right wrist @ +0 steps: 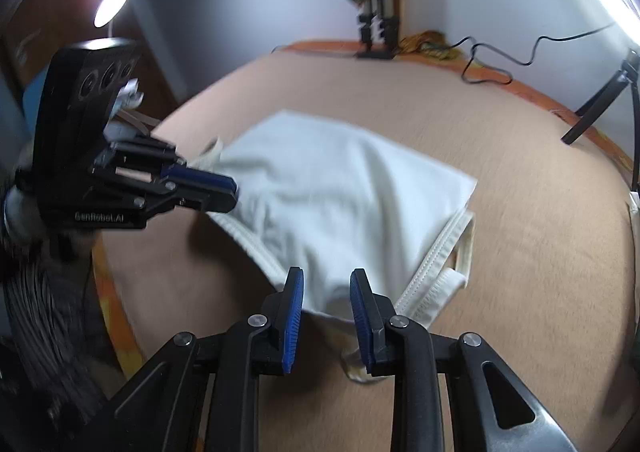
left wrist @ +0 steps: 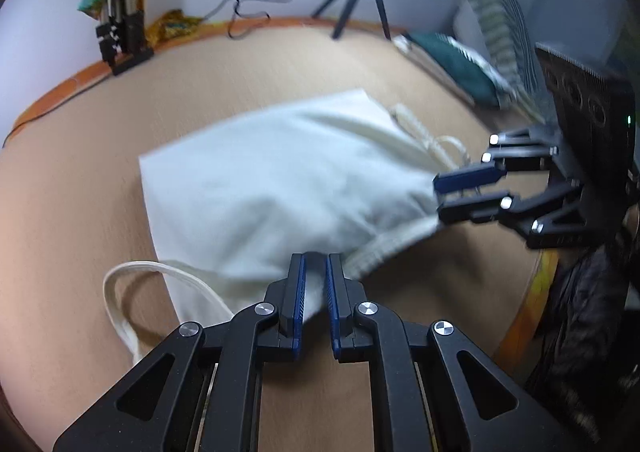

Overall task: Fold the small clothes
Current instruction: 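Fold the held straps over onto the folded hem with both tools, then open, then grasp the folded tank top bundle edge with both tools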

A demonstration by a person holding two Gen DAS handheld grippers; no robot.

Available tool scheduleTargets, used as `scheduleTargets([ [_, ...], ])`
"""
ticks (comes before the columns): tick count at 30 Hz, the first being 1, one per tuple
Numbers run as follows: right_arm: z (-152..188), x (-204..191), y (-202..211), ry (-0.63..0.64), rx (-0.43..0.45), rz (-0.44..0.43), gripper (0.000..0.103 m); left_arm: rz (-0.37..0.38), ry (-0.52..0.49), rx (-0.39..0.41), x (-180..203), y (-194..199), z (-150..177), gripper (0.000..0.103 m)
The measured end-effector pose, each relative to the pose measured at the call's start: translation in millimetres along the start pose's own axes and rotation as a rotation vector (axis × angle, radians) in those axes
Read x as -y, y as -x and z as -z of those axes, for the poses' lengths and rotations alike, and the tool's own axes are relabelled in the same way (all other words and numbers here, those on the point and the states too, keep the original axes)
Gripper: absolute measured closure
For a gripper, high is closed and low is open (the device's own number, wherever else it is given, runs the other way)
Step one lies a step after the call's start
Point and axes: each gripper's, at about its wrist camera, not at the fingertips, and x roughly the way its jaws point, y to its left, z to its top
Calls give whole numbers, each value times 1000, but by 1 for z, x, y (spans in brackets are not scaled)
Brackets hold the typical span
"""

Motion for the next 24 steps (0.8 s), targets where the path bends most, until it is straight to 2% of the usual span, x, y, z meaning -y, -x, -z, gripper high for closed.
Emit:
scheduleTargets([
  [3,15,-1,0,18,-46,-1,80,-4,20,-35,-3,6,23,94],
  [7,17,7,17,-35,-8,-47,78,0,68,-11,-8,23,38,94],
  [10,13,14,40,-69,83,-92,74,2,84,57,-6,43,38,94],
  [12,6,21,46,-97,127,-76,74,-8,116,121,-7,56,37,94],
  [14,-2,34,44,-153,153,-61,74,-17,163,175,-13,65,32,94],
  [16,-12,45,37,-212,171,-101,71,-16,216,210,-21,67,28,94],
  [19,-24,48,20,-230,163,-126,71,-10,273,208,-33,59,25,83],
  [24,-31,58,-9,-257,109,-134,71,-7,317,150,-40,34,26,82],
])
